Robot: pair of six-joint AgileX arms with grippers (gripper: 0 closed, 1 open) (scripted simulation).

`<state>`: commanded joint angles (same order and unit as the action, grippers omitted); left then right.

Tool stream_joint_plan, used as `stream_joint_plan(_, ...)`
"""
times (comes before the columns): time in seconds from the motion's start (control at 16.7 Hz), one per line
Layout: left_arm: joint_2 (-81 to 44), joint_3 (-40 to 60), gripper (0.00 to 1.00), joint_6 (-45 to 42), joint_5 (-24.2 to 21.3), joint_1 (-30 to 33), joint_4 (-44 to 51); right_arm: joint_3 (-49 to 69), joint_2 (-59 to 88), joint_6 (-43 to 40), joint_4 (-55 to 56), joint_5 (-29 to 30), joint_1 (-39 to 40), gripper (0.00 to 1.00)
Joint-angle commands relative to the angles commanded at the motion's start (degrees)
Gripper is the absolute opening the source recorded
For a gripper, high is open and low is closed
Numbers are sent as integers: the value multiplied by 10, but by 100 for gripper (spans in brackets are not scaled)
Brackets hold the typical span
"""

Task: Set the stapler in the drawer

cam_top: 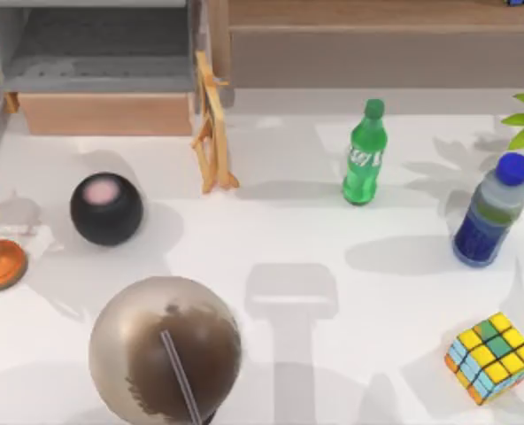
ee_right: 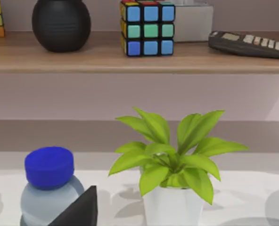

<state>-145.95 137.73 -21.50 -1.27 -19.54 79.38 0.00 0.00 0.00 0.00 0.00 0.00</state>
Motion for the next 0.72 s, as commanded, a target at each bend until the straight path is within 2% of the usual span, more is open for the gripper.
stream_joint_plan(0.66,0,0,98,0,0,0,0,0,0,0,0,0,0,100)
stream_joint_plan(0.72,0,0,100,0,0,0,0,0,0,0,0,0,0,100)
